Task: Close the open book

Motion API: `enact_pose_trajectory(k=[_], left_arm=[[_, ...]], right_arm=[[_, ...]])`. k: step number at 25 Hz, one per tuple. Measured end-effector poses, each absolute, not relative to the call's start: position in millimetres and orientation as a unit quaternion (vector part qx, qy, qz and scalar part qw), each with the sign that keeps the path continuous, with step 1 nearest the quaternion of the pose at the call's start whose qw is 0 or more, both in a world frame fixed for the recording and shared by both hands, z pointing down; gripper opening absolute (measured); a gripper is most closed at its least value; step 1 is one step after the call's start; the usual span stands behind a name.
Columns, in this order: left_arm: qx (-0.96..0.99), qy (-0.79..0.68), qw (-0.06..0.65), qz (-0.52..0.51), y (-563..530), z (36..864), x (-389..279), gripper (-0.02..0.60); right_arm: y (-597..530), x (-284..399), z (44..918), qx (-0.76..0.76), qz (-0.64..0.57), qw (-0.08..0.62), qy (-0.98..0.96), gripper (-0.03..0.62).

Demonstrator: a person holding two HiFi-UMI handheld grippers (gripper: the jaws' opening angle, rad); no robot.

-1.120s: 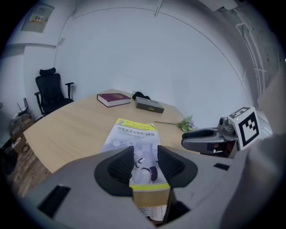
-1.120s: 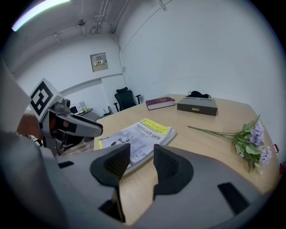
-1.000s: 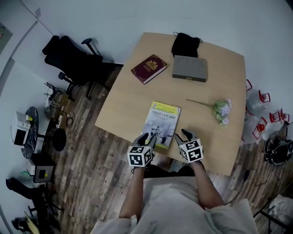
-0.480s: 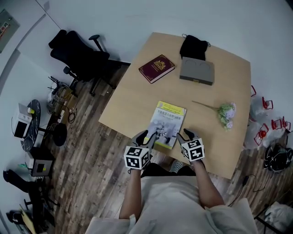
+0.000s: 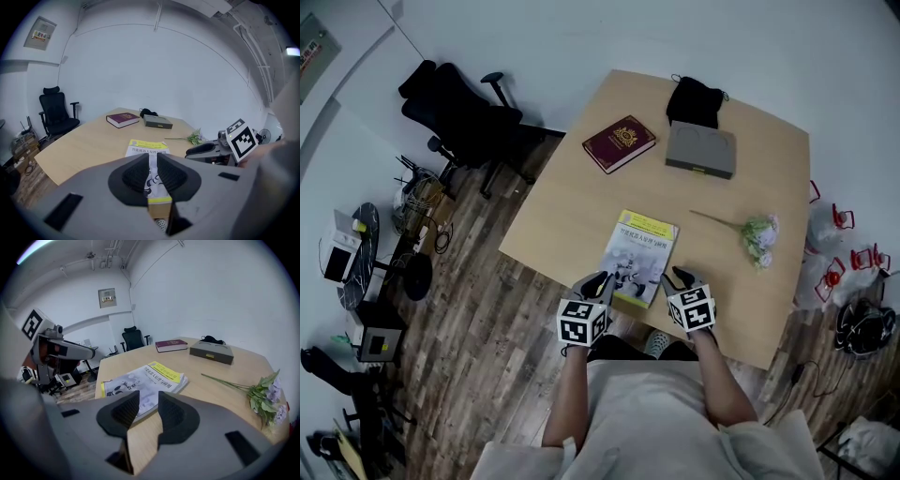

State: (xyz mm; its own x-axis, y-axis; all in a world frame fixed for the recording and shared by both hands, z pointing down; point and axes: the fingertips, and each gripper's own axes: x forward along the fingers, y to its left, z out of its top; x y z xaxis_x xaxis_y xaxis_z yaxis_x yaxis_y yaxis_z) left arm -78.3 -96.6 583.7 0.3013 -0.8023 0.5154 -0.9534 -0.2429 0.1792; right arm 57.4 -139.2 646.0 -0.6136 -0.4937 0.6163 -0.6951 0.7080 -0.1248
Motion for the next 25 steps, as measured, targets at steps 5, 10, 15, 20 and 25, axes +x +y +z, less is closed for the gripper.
enact_pose_trajectory(k=[5, 10, 15, 20, 25], left_arm=[[0.771, -0.569, 0.24, 0.155, -96.3, 586.6, -80.6, 0.032], [0.779, -0.556, 0.239, 0.164, -94.1, 586.7, -75.7, 0.025], [0.782, -0.552, 0.236, 0.168, -92.3, 586.9, -75.4, 0.025], [0.775, -0.56, 0.235, 0.173, -91.9, 590.1, -78.1, 0.026], [0.774, -0.563, 0.232, 0.173, -92.8, 589.4, -77.2, 0.023]], right_arm=[[-140.1, 59.4, 642.8, 0.336, 0.173, 0.281, -0.882, 0.09], [-143.3, 60.9, 638.4, 0.341, 0.177, 0.268, -0.883, 0.04], [-144.2, 63.9, 638.3, 0.342, 0.175, 0.264, -0.885, 0.009], [-143.2, 65.2, 641.6, 0.338, 0.18, 0.269, -0.884, 0.009], [-143.8, 63.9, 638.6, 0.336, 0.183, 0.259, -0.887, 0.009]])
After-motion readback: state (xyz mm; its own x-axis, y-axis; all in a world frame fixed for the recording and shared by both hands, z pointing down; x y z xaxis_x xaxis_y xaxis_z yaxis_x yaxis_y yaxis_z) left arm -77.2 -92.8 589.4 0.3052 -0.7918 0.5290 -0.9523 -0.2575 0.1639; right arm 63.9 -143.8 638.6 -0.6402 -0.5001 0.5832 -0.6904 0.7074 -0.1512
